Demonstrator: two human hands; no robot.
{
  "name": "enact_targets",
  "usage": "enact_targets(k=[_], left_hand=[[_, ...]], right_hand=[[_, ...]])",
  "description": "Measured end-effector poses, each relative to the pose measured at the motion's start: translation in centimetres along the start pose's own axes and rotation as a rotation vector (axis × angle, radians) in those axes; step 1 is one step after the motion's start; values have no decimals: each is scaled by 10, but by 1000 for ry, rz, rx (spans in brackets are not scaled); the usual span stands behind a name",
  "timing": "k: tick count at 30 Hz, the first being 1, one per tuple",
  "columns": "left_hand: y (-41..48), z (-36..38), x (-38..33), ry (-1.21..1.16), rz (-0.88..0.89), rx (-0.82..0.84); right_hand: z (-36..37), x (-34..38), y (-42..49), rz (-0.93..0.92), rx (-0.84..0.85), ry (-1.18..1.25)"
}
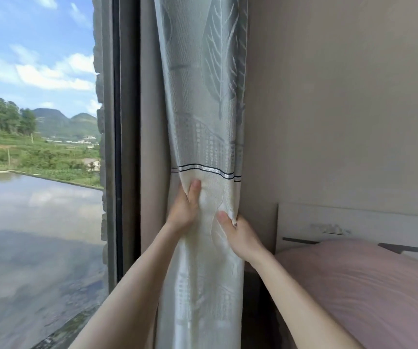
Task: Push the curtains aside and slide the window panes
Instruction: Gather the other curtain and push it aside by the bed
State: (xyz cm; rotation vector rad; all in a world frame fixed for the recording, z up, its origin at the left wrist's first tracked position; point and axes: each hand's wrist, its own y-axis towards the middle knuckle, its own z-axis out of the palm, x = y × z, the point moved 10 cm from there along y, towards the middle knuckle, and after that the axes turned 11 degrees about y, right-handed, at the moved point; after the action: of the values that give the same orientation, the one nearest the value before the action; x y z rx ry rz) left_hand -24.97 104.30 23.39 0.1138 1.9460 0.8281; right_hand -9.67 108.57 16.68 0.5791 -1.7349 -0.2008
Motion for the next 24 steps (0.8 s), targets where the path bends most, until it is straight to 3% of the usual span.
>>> enact_targets(k=[12, 24], left_hand=[[153, 93, 96, -2, -55, -3], [282, 207, 172, 4, -119, 52]], right_hand=[[-20, -93, 162, 0, 53, 63], [-78, -191, 309, 82, -33, -31]])
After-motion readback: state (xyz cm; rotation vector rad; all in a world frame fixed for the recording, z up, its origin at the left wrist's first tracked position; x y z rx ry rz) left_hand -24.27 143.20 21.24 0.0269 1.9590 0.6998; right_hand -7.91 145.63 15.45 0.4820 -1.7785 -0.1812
